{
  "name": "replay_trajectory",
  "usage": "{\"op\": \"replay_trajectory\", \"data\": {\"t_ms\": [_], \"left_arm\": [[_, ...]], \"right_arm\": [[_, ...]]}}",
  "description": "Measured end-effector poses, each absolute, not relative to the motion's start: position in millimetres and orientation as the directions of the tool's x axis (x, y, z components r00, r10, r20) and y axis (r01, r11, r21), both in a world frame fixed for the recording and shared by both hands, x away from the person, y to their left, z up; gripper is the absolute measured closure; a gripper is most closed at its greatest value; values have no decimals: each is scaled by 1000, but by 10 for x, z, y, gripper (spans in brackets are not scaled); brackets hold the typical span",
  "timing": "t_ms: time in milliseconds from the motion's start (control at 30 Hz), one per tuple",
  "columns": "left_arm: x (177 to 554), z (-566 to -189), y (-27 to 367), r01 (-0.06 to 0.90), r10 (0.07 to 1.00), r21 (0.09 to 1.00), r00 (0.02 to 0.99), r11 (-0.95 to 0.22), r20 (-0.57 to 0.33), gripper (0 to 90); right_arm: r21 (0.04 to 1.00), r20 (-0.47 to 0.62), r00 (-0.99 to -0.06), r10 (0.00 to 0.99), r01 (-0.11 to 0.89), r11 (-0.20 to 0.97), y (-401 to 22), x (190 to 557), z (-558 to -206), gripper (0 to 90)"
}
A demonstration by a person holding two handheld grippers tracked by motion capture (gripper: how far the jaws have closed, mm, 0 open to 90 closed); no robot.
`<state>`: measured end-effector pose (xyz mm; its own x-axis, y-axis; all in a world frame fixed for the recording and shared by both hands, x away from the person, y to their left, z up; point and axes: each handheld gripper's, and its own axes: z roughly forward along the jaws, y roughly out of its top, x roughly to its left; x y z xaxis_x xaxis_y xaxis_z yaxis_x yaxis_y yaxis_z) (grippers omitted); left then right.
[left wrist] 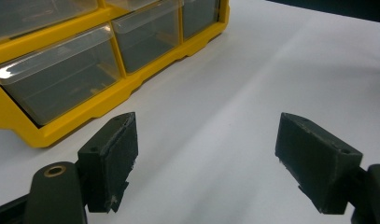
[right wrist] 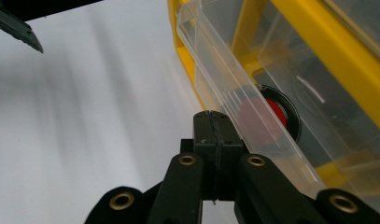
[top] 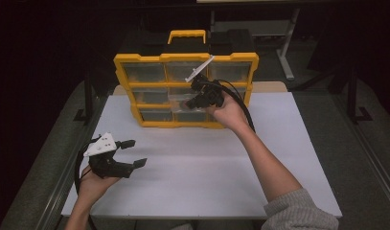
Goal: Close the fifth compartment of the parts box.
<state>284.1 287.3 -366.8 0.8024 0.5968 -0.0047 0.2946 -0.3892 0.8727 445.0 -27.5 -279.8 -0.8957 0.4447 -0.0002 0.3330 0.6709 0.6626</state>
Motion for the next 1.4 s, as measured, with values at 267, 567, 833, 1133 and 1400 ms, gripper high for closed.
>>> {"op": "replay_trajectory", "data": {"t_ms": [267, 567, 833, 1133, 1400], "left_arm": [[2841, -3668, 2870, 292, 596, 873, 803, -390, -2, 211], [2839, -3662, 2877, 294, 598, 872, 802, -391, -2, 211], [2840, -3661, 2876, 294, 598, 872, 802, -391, -3, 211], [2837, -3662, 2874, 294, 596, 872, 803, -391, -3, 212], [2842, -3662, 2879, 292, 596, 874, 803, -389, -3, 212]], "right_arm": [[662, 6, -876, 483, 365, 654, -355, 4473, -2773, 889], [662, -19, -869, 495, 360, 657, -412, 4497, -2772, 889], [676, -4, -862, 507, 371, 636, -426, 4470, -2726, 889], [678, -20, -851, 525, 375, 632, -460, 4486, -2720, 889], [683, -26, -836, 548, 386, 621, -502, 4514, -2724, 889]]}}
